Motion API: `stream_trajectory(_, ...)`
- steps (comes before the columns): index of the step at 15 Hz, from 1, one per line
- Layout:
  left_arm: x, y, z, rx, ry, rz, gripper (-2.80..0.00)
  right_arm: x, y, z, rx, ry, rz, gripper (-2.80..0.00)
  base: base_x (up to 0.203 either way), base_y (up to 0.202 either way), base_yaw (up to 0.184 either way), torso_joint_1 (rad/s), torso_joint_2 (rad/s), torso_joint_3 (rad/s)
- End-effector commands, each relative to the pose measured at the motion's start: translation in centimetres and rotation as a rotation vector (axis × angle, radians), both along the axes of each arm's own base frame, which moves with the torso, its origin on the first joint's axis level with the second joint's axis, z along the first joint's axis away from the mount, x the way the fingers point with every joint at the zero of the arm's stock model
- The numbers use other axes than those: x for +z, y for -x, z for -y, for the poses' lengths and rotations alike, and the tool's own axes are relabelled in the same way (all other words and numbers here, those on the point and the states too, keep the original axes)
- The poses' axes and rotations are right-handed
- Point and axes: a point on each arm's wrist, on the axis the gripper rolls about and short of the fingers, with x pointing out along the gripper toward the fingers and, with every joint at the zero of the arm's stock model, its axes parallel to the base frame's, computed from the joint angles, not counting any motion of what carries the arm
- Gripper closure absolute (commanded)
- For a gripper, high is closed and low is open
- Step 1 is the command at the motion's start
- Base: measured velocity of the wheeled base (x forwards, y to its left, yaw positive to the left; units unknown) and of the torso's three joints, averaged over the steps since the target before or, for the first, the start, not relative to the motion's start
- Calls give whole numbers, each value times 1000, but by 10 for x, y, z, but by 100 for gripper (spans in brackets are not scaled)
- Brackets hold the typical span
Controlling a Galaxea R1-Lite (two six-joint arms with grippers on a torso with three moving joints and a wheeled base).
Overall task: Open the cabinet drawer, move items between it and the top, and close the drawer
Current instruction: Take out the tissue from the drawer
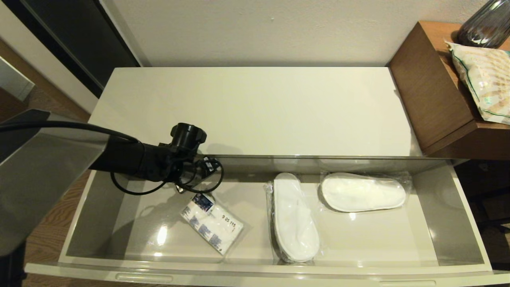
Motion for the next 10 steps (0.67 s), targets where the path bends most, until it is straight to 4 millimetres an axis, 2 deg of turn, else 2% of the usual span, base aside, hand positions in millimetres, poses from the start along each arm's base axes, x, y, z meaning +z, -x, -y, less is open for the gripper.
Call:
stream_trajectory(1, -7, 8, -2, 4, -8, -45, -280, 0, 0, 0, 0, 0, 1, 0, 0, 0, 0, 0, 0, 0)
stream_trajectory(6, 12, 39, 5, -30, 2, 4, -280, 0, 0, 0, 0, 0, 1, 0, 0, 0, 0, 0, 0, 0)
stream_trajectory(9, 15, 42, 7, -41, 7, 27, -280, 0, 0, 0, 0, 0, 0, 0, 0, 0, 0, 0, 0, 0)
stream_trajectory(10, 23, 52, 7, -57, 15, 54, -280, 0, 0, 0, 0, 0, 1, 0, 0, 0, 0, 0, 0, 0)
